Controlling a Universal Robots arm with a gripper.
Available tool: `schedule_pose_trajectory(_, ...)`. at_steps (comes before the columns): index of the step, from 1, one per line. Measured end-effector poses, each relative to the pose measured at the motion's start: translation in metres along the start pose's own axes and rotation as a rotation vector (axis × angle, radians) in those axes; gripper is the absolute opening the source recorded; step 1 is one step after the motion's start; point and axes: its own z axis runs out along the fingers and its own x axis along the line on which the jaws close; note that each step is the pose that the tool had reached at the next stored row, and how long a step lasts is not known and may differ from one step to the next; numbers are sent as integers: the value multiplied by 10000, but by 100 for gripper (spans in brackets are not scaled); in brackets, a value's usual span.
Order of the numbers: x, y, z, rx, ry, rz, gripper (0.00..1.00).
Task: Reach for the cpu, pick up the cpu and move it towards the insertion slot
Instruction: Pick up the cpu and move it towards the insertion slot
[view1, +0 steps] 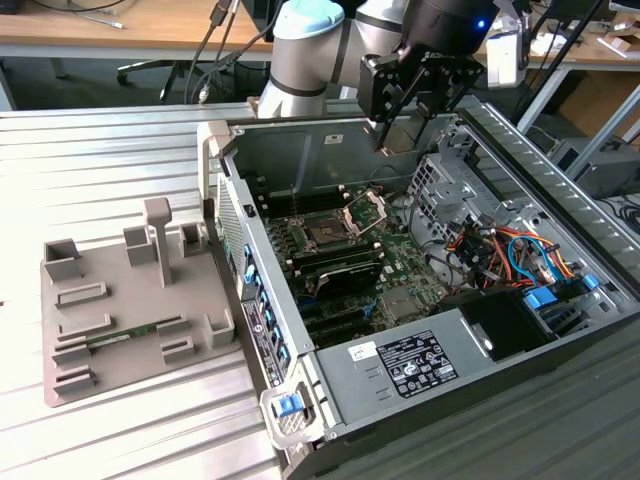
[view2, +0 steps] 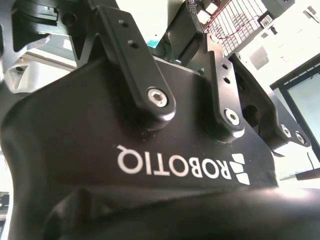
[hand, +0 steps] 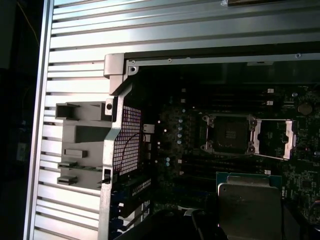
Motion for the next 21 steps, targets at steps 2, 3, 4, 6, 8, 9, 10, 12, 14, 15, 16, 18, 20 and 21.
schedule_pose_trajectory(2, -4, 0, 0, 0, 0, 0, 55)
schedule_pose_trajectory(3, -6, 0, 0, 0, 0, 0, 55)
schedule_pose_trajectory(4, -7, -1, 0, 0, 0, 0, 55)
schedule_pose_trajectory(6, -10, -1, 0, 0, 0, 0, 55)
schedule_pose_trajectory(8, -14, -1, 0, 0, 0, 0, 55)
schedule_pose_trajectory(9, -15, -1, 1, -1, 0, 0, 55)
schedule_pose_trajectory(10, -17, -2, 1, 0, 0, 0, 55)
schedule_pose_trajectory(12, -20, -2, 0, 0, 0, 0, 55)
schedule_pose_trajectory(14, -25, -2, 0, 0, 0, 1, 55)
schedule_pose_trajectory(15, -26, -2, 0, 0, 1, 0, 55)
schedule_pose_trajectory(16, -28, -2, 1, 0, 0, 0, 55)
schedule_pose_trajectory(18, -31, -3, 1, 0, 0, 0, 55)
schedule_pose_trajectory(20, -35, -3, 1, 0, 0, 0, 55)
schedule_pose_trajectory(21, -36, -3, 1, 0, 0, 0, 55)
